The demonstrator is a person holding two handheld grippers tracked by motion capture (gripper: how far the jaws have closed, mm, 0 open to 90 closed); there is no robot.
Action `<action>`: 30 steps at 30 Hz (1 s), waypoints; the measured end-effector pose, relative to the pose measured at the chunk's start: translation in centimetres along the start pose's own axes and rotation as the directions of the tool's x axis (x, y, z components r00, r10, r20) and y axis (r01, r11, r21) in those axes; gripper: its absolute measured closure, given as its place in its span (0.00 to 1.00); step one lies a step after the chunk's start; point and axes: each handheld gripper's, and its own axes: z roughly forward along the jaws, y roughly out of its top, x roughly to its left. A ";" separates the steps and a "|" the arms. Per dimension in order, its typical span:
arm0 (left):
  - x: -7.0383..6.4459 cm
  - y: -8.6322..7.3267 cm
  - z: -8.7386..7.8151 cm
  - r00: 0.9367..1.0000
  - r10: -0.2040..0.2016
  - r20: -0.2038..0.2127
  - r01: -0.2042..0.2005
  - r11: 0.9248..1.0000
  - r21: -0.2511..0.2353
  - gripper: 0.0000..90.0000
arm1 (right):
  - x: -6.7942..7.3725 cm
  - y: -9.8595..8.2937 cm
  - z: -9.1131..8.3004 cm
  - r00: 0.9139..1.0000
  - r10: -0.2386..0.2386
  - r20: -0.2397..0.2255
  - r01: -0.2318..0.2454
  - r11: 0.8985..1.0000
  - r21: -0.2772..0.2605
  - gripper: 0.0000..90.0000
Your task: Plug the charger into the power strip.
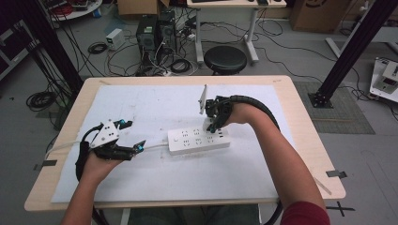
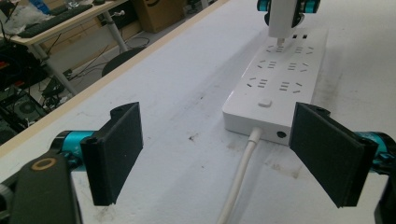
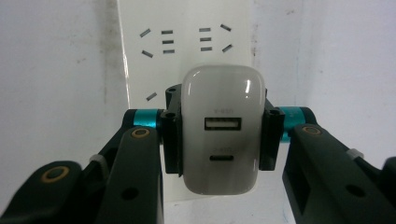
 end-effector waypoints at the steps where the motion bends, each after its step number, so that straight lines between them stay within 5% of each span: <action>1: 0.1 0.0 0.0 1.000 0.003 -0.003 -0.003 1.000 0.003 0.19 | 0.0 0.1 0.0 1.000 -0.010 0.001 0.010 1.000 0.003 0.70; 6: 0.2 -0.1 0.0 1.000 -0.002 -0.004 0.002 1.000 0.002 0.20 | -0.3 0.4 0.3 0.999 -0.050 -0.014 0.051 0.999 0.020 0.70; 30: 0.2 0.0 0.2 1.000 -0.003 -0.005 0.003 1.000 -0.004 0.20 | -1.1 1.0 1.4 0.996 -0.062 -0.057 0.066 0.995 0.072 0.70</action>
